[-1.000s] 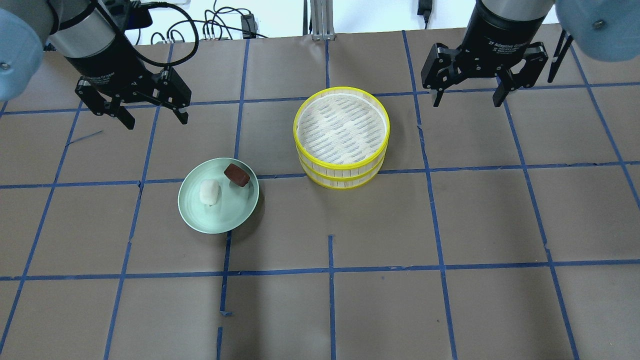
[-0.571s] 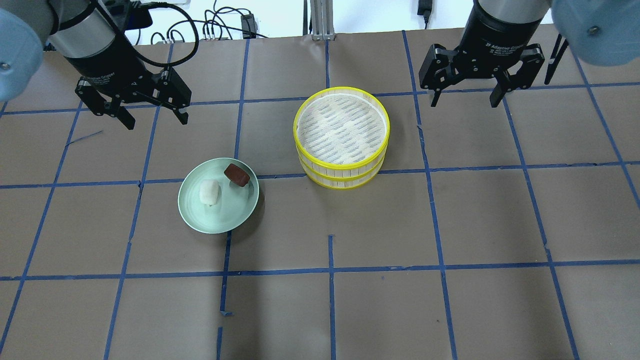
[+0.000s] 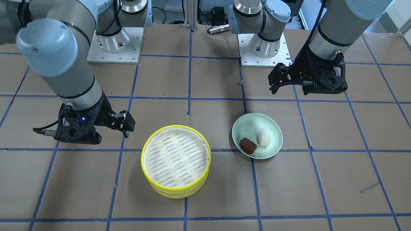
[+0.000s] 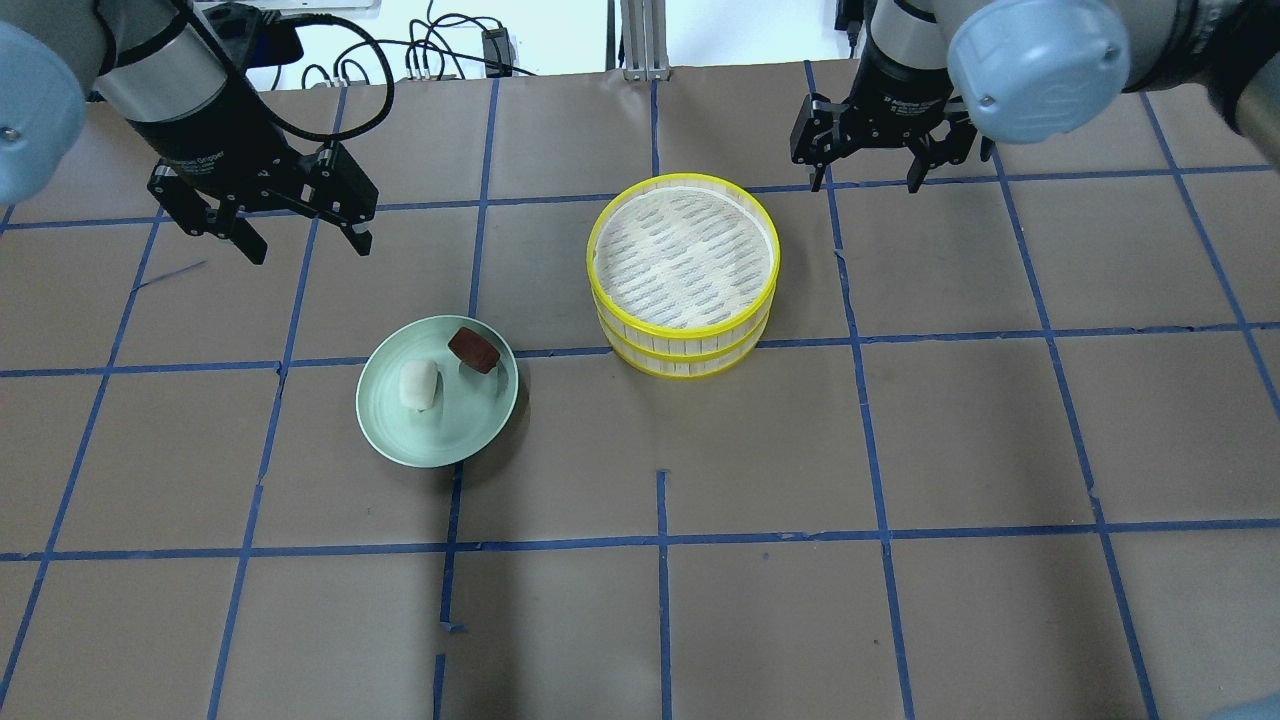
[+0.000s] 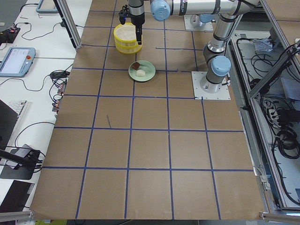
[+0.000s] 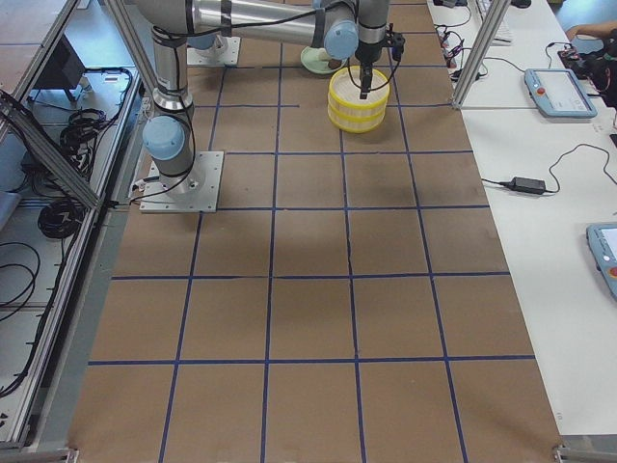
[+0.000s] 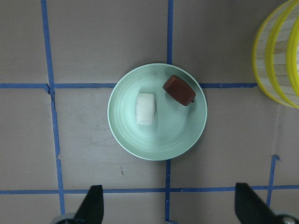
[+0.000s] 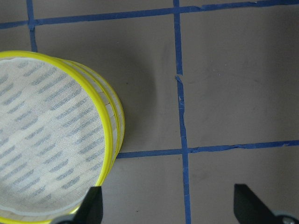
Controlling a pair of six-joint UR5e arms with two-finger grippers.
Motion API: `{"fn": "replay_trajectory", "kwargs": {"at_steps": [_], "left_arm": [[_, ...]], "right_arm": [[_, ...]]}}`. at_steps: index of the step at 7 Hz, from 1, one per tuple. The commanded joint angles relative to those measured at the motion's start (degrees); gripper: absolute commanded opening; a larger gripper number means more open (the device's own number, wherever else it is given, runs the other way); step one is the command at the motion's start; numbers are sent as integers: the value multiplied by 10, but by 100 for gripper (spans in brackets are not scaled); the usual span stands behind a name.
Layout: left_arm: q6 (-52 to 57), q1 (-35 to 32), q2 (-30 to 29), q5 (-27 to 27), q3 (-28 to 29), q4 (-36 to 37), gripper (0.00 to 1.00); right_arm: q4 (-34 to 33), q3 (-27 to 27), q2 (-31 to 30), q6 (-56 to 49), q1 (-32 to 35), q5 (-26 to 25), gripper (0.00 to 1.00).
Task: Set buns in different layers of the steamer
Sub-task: 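Move the left gripper toward the bowl while the right gripper reaches the steamer rim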
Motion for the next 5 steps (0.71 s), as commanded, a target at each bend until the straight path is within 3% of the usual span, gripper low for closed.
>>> {"fn": "replay_trajectory", "kwargs": {"at_steps": [1,3,5], "left_arm": [[3,2,-30,1,-83,97,100],[1,2,-38,16,-153,169,100],[0,2,-84,26,-168,196,100]], "right_arm": [[-44,9,59,43,9,3,100],[-87,26,85,86,29,41,100],[-103,44,87,85,31,42,99]]}}
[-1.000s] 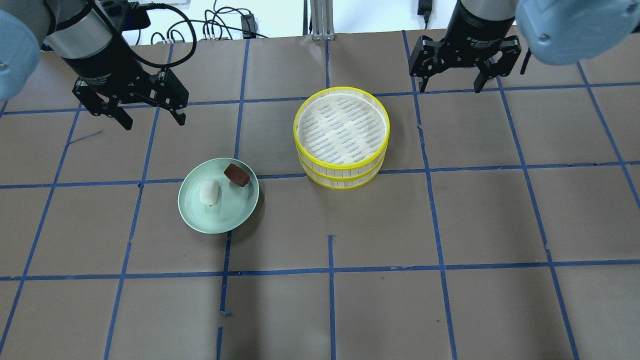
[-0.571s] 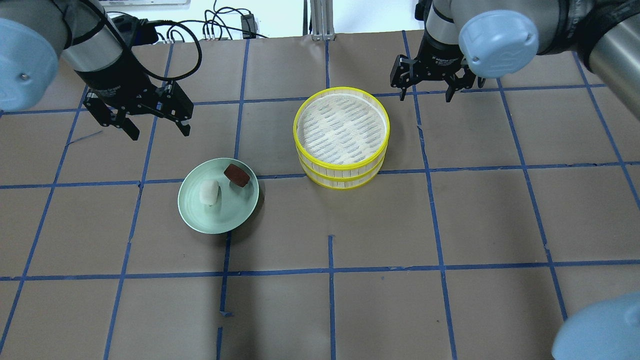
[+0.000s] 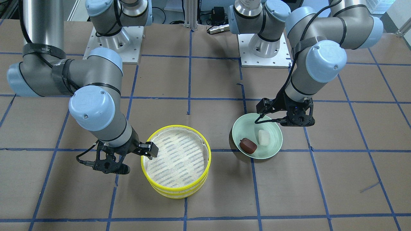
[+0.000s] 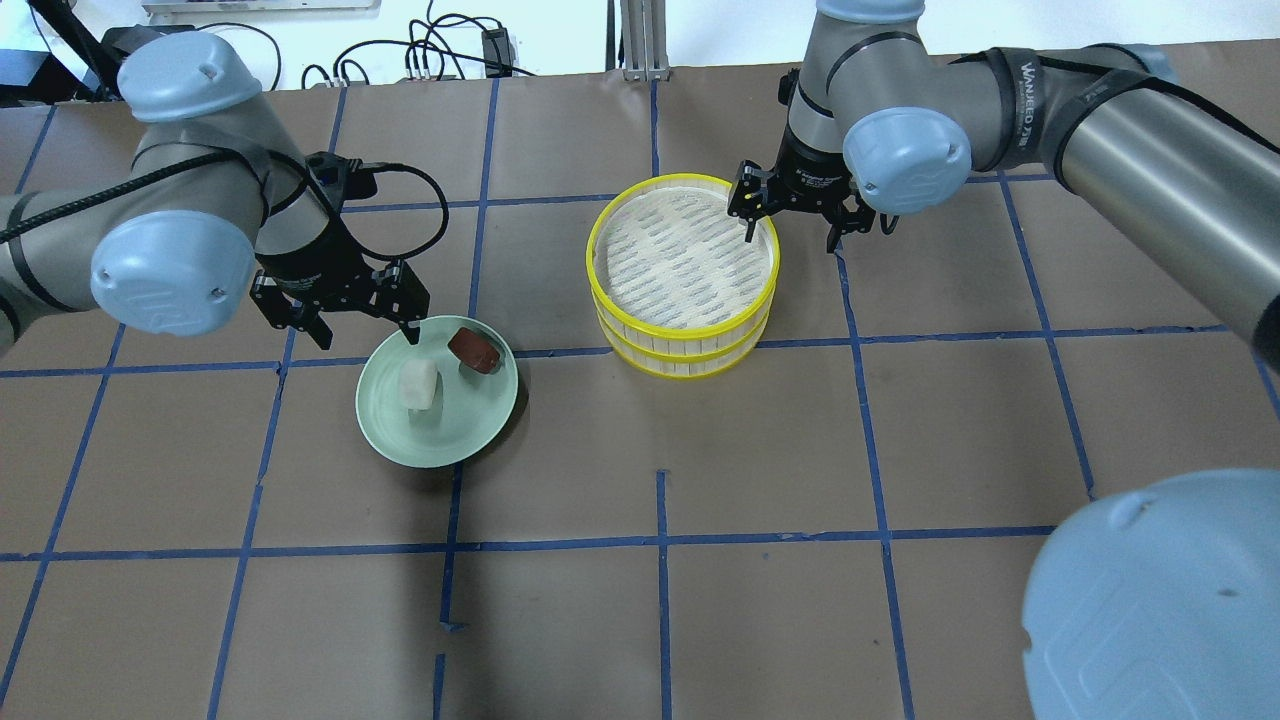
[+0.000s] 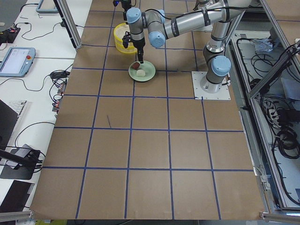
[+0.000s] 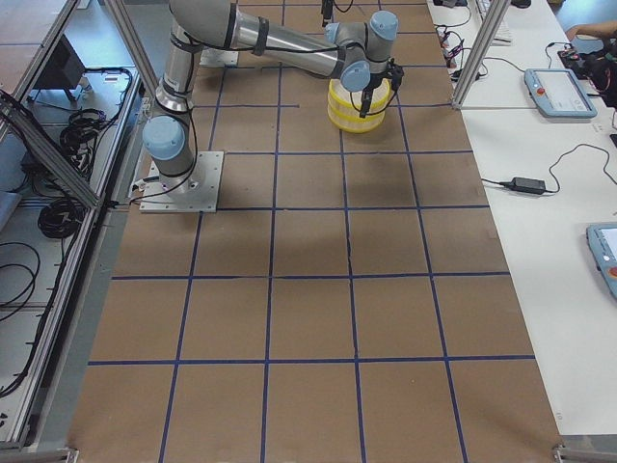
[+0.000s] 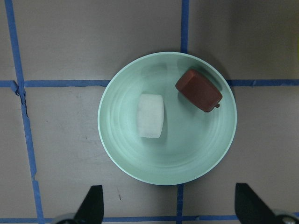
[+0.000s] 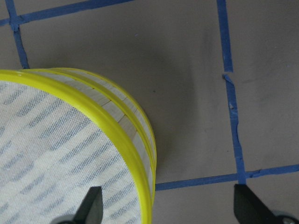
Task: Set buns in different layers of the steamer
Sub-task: 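Grasp the white bun with the left gripper while the right grips the top tier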
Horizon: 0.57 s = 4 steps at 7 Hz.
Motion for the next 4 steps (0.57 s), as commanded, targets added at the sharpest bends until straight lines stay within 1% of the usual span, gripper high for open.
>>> {"fn": "replay_trajectory", "kwargs": {"at_steps": [1,2,3,4], "left_arm": [[0,0,-54,5,-11,30,99],[0,1,-77,4,-13,59,99],[1,1,-101,4,-13,96,99],[1,1,-108,4,-17,106,98]], "right_arm": [[-24,13,4,2,3,3,94],[-28,14,9,0,3,3,86],[-28,15,15,-8,3,1,57],[-29,10,14,-32,2,-8,38]]}}
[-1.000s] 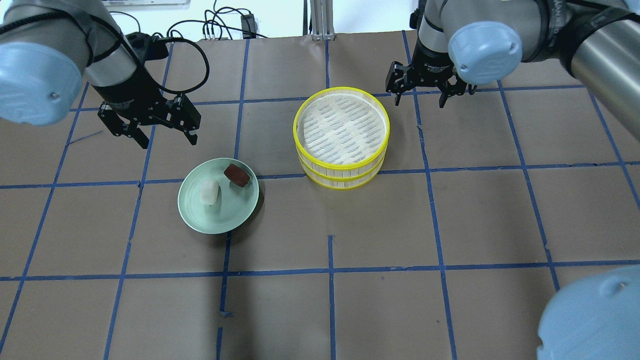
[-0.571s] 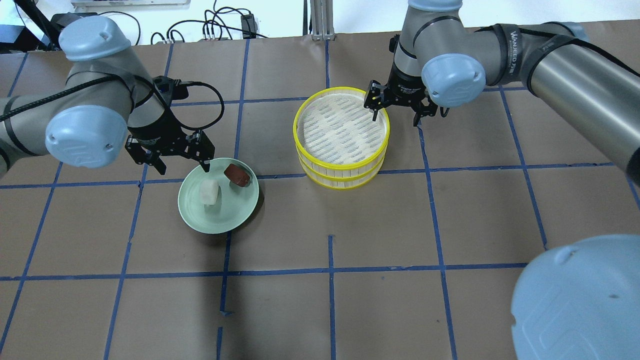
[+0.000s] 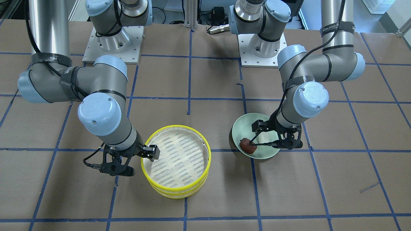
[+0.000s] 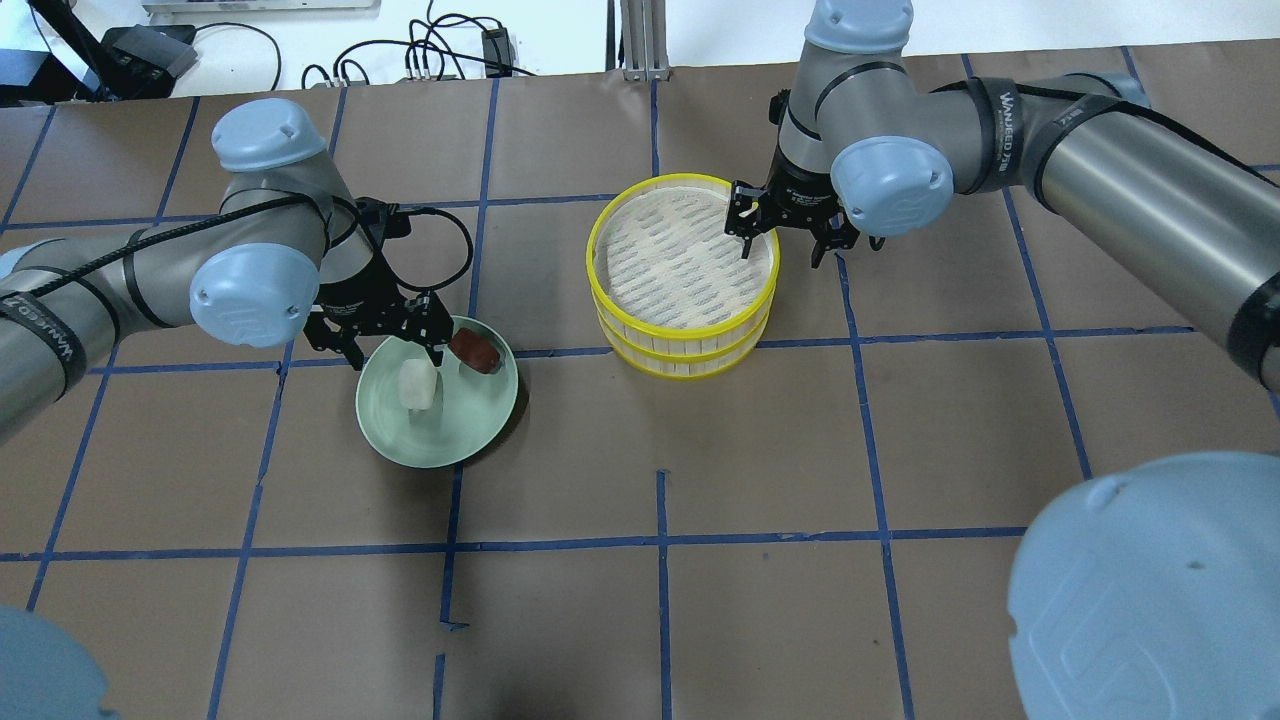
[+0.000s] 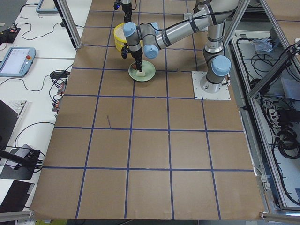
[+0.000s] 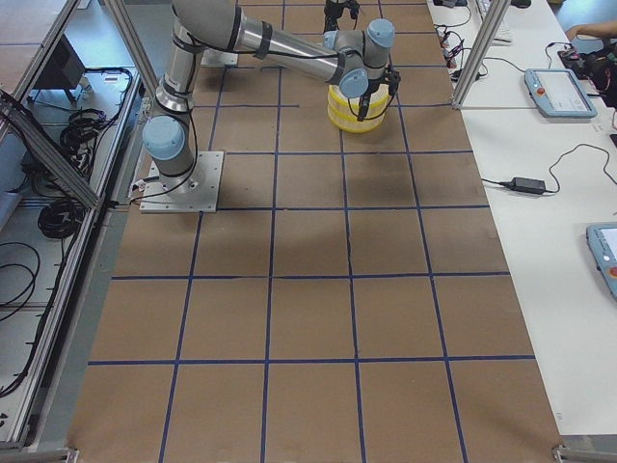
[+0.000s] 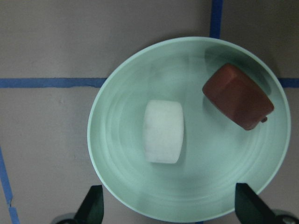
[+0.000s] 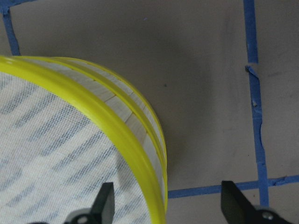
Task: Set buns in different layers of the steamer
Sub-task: 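Grasp the white bun with the left gripper while the right grips the top tier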
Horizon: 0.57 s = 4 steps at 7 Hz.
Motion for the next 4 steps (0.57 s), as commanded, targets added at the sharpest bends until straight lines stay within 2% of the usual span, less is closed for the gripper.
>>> {"fn": "replay_trajectory", "kwargs": {"at_steps": [1,2,4], "left_arm": [[2,0,-22,0,-22,45,96],[2,0,-31,0,-45,86,96],[-2,-1,-31,-1,-39,89,15]], "right_arm": [[-1,0,-2,-36,-2,-26,27],[0,2,-5,-35,-2,-29,24],[3,3,-8,-35,-2,-29,18]]}}
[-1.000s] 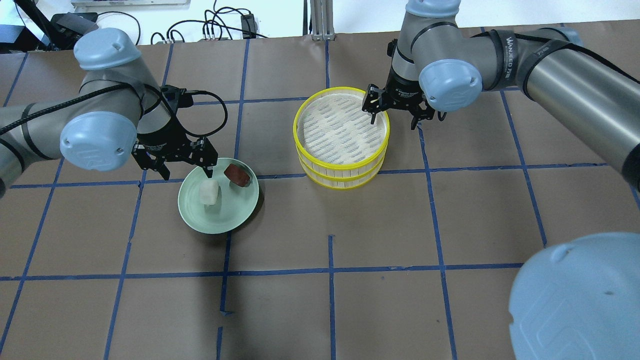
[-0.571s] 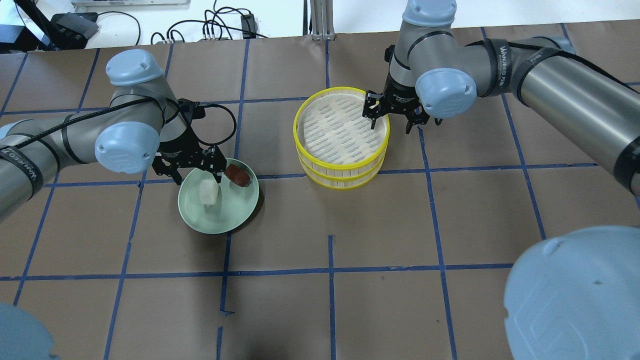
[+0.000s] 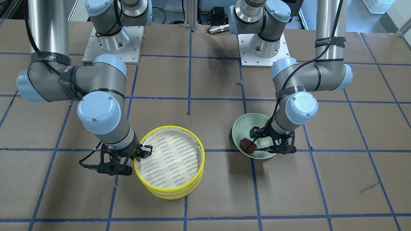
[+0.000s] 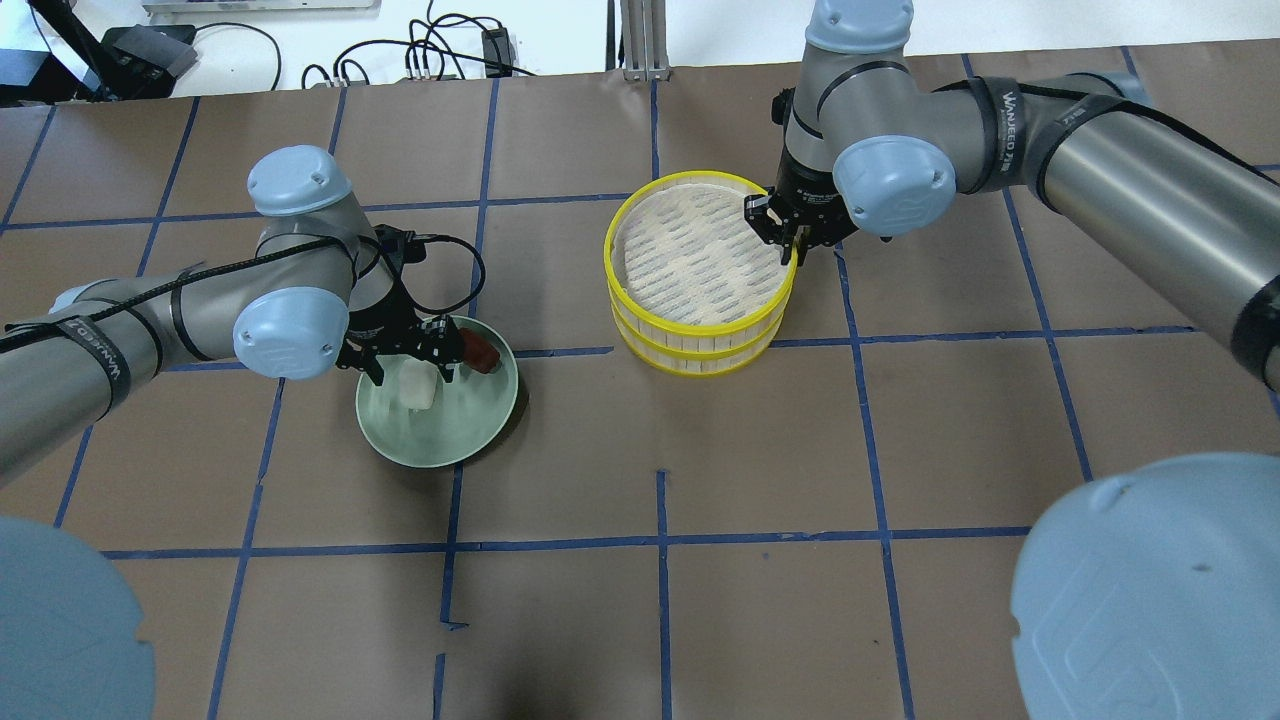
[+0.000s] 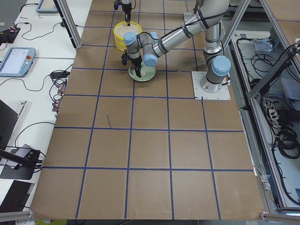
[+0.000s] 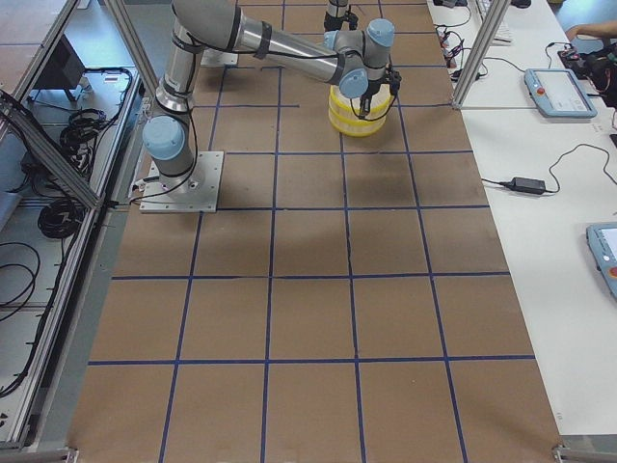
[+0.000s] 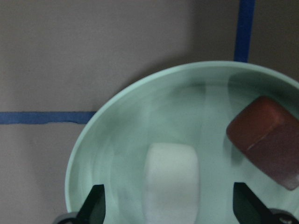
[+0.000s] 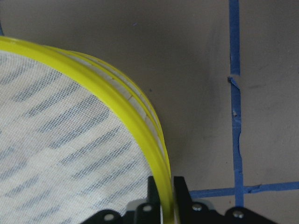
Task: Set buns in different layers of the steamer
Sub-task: 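Lift the top steamer tier aside with the right gripper while the left lifts the bun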
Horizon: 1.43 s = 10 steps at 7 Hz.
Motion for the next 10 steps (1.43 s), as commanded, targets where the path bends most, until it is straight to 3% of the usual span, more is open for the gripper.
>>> {"fn": "replay_trajectory", "kwargs": {"at_steps": [1,4,5,7,10], "left_arm": [[1,0,3,-1,1,8,6],[3,-1,22,2,48,-5,5],[-1,-2,41,0,76,-50,5],[-1,-10,75,-3,131,-116,6],[-107,-79,77,-29,145,-117,6]], "right_arm": [[6,0,-6,0,0,0,17],[65,-6,-48,-2,-7,-1,13],[90,-6,-79,-12,-20,-3,13],[154,-6,-133,-94,-101,-5,13],[194,1,-168,-281,-245,-33,12]]}}
